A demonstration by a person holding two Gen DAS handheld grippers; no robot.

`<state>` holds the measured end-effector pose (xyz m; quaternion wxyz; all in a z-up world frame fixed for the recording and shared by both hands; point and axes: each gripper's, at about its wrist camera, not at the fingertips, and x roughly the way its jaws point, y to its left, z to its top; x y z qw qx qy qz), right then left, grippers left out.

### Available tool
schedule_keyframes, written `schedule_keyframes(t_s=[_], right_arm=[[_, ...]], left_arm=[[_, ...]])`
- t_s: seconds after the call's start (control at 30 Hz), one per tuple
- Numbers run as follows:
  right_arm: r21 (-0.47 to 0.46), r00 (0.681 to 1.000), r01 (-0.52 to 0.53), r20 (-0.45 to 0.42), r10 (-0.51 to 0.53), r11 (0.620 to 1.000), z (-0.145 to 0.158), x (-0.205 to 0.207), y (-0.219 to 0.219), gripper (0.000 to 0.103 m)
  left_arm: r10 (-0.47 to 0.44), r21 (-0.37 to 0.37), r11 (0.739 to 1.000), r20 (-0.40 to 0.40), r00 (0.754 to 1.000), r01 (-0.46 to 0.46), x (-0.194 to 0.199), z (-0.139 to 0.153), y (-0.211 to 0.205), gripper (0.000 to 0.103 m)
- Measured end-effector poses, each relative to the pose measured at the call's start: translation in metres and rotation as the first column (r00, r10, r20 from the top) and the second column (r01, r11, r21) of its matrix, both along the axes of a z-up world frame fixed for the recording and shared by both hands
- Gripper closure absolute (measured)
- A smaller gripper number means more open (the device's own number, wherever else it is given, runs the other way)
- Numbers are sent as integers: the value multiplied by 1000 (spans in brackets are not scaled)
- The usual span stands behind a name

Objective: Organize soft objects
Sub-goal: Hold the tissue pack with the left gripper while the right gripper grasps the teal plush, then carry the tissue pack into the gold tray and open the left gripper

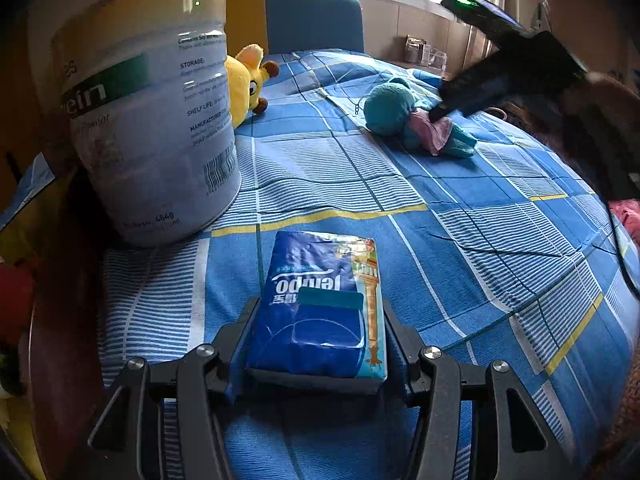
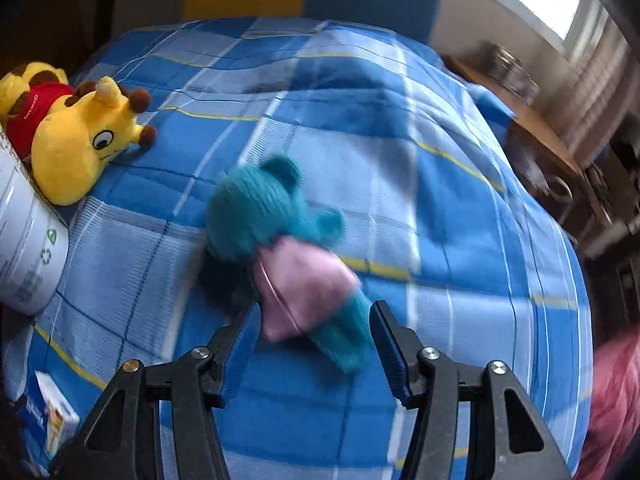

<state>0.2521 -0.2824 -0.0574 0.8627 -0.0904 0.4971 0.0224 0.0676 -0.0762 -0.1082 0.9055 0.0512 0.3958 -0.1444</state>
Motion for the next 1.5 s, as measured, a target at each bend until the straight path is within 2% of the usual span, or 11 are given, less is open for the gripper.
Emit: schedule_keyframes(t_s=[0.13, 0.27, 0.37, 0.47, 0.6, 0.73, 0.93, 1.13, 1.23, 1.37, 1.5], right_arm=[[-32, 996, -80, -44, 79, 996, -12, 27, 22, 43], [-144, 990, -111, -105, 96, 983, -37, 46, 34, 43], [-107, 997, -43, -73, 35, 993, -39, 47, 27, 68], [-86, 998, -16, -63, 10, 996, -34, 35, 24, 74], [-12, 996, 20, -87, -21, 1000, -20, 7, 22, 74], [170, 987, 62, -159, -35, 983, -10, -29, 21, 73], [302, 975, 138, -207, -76, 943, -40, -73, 28, 73], [255, 988, 107, -139, -73, 961, -47, -71, 34, 72], [201, 993, 57, -110, -36, 978, -49, -71, 43, 72], [215, 994, 53, -102, -31, 975, -50, -68, 41, 69], [211, 996, 38, -92, -19, 977, -50, -72, 41, 67]], left_arm=[[0, -2, 1000, -1, 1000, 0, 0, 0, 0, 47], [0, -2, 1000, 0, 1000, 0, 0, 0, 0, 47], [0, -4, 1000, 0, 1000, 0, 0, 0, 0, 47], [0, -5, 1000, 1, 1000, 0, 0, -1, -1, 47], [0, -6, 1000, 2, 1000, 0, 0, -2, 0, 47], [0, -5, 1000, 3, 1000, 0, 0, -2, 0, 47], [1, 1, 1000, 1, 1000, -1, -1, -2, -1, 47], [-46, 20, 999, -45, 998, 47, 1, 6, -1, 51], [-56, -48, 997, -67, 996, 53, -7, 20, 11, 51], [-80, -71, 994, -10, 997, 79, -31, 49, 27, 51], [-16, -135, 991, -15, 1000, 14, -42, 71, 65, 51]])
